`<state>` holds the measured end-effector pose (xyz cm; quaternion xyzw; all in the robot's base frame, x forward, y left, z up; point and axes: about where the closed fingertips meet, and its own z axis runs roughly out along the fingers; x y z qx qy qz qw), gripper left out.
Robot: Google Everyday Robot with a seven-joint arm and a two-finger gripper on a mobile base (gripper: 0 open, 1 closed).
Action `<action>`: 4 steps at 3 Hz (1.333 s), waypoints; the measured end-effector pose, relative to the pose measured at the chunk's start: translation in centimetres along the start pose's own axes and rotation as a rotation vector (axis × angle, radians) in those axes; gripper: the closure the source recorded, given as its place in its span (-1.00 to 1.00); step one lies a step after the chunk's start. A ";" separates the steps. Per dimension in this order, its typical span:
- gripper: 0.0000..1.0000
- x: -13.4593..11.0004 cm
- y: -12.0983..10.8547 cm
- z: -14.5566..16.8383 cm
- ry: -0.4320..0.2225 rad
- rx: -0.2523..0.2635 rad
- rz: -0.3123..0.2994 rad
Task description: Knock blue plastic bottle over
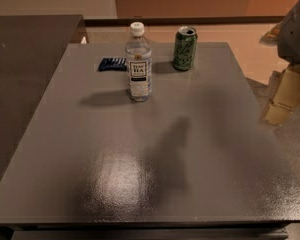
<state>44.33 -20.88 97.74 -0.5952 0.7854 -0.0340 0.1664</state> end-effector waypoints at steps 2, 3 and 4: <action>-1.00 -6.5 -3.5 3.4 -0.140 0.054 0.086; -1.00 -10.7 -5.9 5.0 -0.237 0.079 0.110; -1.00 -13.9 -8.2 6.8 -0.318 0.093 0.129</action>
Offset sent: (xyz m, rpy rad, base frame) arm 0.1054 0.0920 -0.0137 0.2601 -0.1349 -0.0933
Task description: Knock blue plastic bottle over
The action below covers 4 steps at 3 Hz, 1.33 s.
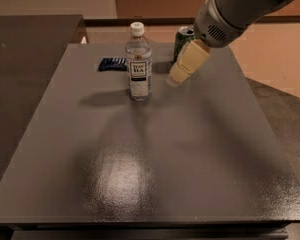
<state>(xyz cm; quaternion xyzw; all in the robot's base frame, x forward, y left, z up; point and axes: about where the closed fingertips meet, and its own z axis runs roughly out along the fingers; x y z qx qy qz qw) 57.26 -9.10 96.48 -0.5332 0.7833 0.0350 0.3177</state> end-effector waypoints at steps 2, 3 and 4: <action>-1.00 -3.8 -0.7 4.4 -0.116 -0.061 -0.009; -1.00 -5.5 0.4 5.5 -0.179 -0.143 -0.050; -1.00 -7.0 2.0 6.5 -0.225 -0.223 -0.106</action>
Offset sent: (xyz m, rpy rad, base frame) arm 0.0443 0.0735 -0.0191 0.1743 0.0128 0.1577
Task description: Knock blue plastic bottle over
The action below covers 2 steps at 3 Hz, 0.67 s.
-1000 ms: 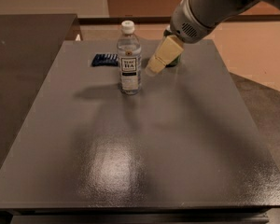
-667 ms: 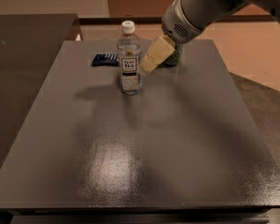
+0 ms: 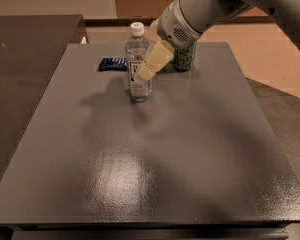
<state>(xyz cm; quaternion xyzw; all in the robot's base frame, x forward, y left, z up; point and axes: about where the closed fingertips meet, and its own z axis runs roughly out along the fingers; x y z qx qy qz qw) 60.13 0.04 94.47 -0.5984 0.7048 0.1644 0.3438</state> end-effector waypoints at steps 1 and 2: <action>-1.00 -0.9 0.3 1.5 -0.031 -0.052 -0.015; -0.62 -1.1 0.3 2.1 -0.044 -0.078 -0.013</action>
Offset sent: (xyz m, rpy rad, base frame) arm 0.0076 0.0245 -0.0087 0.0604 0.0558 0.0833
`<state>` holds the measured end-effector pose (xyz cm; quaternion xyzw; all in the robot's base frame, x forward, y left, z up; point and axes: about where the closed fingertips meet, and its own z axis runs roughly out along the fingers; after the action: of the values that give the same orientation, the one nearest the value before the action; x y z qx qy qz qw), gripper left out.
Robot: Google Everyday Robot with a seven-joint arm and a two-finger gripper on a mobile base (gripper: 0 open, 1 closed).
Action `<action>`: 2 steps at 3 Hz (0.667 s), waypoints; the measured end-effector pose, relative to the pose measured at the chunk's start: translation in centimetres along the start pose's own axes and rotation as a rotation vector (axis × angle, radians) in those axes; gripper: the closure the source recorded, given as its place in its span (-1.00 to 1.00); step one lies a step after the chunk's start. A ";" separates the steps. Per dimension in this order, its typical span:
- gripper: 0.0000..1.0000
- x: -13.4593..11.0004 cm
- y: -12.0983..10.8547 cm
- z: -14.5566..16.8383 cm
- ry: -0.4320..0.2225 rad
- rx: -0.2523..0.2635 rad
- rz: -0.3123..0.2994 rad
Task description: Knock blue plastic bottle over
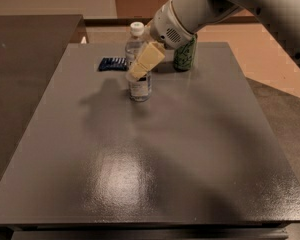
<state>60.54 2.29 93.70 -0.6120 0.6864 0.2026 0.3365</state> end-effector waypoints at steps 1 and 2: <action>-0.16 0.4 0.0 -0.6 -0.003 0.000 0.006; 0.28 0.4 0.4 -2.4 0.004 0.010 -0.004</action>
Offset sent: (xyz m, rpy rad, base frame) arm -0.0184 -0.0374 0.0299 -0.0157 -0.0305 -0.0135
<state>59.61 0.45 95.00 -0.6122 0.6867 0.1973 0.3388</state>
